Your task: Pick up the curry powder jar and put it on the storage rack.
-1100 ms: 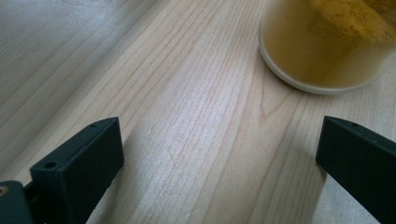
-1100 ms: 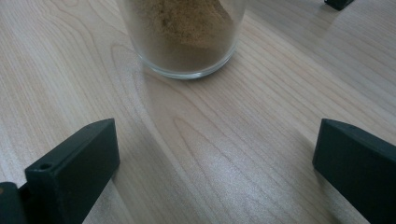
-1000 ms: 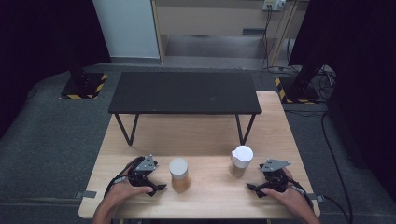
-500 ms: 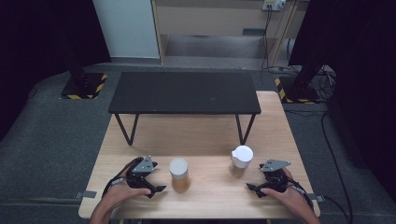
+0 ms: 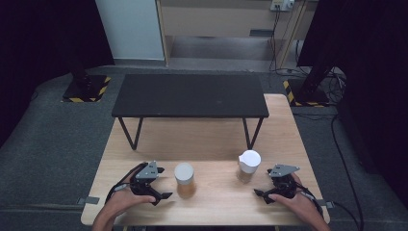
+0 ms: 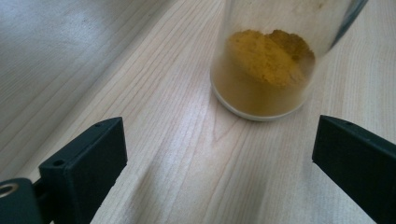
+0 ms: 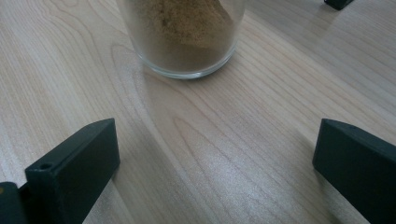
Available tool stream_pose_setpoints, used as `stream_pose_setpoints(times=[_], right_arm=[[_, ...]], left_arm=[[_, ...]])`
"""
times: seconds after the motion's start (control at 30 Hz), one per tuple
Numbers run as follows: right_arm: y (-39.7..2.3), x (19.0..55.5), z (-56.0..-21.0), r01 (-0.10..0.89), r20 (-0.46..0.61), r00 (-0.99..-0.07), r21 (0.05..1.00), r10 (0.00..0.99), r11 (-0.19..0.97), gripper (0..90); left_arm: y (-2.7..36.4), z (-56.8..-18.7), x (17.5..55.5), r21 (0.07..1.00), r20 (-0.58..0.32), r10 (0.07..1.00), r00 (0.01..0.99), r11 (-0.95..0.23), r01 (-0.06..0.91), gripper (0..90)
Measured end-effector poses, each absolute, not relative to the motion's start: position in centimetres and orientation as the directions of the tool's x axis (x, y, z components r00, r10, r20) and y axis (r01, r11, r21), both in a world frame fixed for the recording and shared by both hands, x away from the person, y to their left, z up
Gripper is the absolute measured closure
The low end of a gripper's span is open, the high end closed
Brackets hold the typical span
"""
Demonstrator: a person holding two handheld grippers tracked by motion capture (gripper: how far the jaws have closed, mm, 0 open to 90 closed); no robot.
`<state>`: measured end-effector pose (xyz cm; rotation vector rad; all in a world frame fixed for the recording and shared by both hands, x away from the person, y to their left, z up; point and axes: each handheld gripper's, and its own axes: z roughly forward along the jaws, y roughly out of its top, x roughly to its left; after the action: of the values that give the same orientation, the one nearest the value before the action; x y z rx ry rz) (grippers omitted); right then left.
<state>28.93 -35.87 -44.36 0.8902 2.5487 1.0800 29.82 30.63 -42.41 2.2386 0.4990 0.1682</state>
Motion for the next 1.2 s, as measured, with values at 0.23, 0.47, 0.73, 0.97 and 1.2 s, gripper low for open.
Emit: stream_pose_setpoints(times=[0.23,0.47,0.73,0.97,1.2], right_arm=[[-35.9,28.9,-44.4,0.444,0.021,-0.788,0.713,0.616,0.543,1.2],[-35.9,28.9,-44.4,0.443,0.021,-0.788,0.713,0.615,0.543,1.2],[-35.9,28.9,-44.4,0.444,0.021,-0.788,0.713,0.616,0.543,1.2],[-35.9,28.9,-44.4,0.443,0.021,-0.788,0.713,0.615,0.543,1.2],[-35.9,28.9,-44.4,0.443,0.021,-0.788,0.713,0.615,0.543,1.2]], left_arm=[[30.4,-42.1,29.7,0.766,-0.042,0.391,0.919,-0.578,0.281,2.1],[30.2,-41.9,29.6,0.777,-0.040,0.375,0.926,-0.571,0.265,2.2],[29.7,-41.8,29.7,0.787,-0.049,0.358,0.932,-0.561,0.257,2.2],[29.6,-41.8,29.8,0.797,-0.056,0.348,0.936,-0.549,0.252,2.2],[29.5,-41.8,29.8,0.808,-0.059,0.342,0.938,-0.535,0.246,2.2]])
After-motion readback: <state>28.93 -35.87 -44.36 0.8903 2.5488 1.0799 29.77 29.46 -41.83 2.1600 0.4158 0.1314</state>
